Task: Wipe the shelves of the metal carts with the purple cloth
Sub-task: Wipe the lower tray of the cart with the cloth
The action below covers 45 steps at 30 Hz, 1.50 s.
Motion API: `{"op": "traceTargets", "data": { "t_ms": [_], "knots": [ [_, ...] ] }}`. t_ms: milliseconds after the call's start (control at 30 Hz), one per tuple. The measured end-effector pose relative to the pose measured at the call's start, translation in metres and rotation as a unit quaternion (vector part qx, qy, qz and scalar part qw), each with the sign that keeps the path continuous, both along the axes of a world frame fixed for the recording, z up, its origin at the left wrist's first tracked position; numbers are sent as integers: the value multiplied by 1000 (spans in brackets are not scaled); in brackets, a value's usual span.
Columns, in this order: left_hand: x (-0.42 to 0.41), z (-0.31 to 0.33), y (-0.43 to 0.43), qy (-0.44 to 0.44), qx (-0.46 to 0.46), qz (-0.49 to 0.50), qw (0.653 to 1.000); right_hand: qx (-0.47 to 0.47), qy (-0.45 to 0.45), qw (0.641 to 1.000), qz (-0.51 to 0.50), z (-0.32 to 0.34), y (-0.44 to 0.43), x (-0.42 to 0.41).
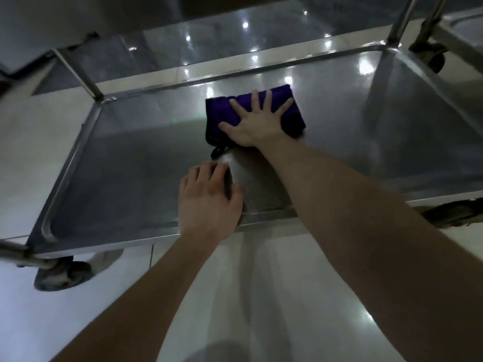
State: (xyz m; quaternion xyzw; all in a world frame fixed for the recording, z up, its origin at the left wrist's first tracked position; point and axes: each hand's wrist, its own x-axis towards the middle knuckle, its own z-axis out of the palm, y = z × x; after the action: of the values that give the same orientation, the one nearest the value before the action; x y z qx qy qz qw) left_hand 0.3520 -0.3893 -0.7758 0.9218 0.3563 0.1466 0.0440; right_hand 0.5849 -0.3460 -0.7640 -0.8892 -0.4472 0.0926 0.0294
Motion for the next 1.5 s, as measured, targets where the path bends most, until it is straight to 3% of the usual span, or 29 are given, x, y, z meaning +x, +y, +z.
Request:
{"op": "traceTargets", "data": {
  "t_ms": [233, 533, 800, 900, 1067, 1300, 1400, 1500],
  "knots": [
    [1, -2, 3, -7, -3, 8, 1000, 16, 25, 998, 48, -8, -39, 35],
    [9, -5, -1, -28, 4, 11, 1000, 3, 17, 982, -186, -19, -253, 172],
    [7, -6, -1, -21, 7, -4, 1000, -11, 0, 977, -211, -12, -217, 167],
    [6, -6, -1, -16, 20, -1, 1000, -19, 16, 984, -175, -5, -162, 154],
    [8, -4, 0, -15, 29, 4, 999, -7, 8, 1000, 4, -8, -83, 66],
    [8, 1, 5, 7, 5, 4, 1000, 17, 15, 984, 176, -22, -163, -5],
    [6, 2, 6, 4, 4, 5, 1000, 14, 39, 988, 149, -15, -229, 17],
    [7, 1, 7, 11, 18, -8, 1000, -3, 16, 1000, 10, -10, -301, 64]
  ]
}}
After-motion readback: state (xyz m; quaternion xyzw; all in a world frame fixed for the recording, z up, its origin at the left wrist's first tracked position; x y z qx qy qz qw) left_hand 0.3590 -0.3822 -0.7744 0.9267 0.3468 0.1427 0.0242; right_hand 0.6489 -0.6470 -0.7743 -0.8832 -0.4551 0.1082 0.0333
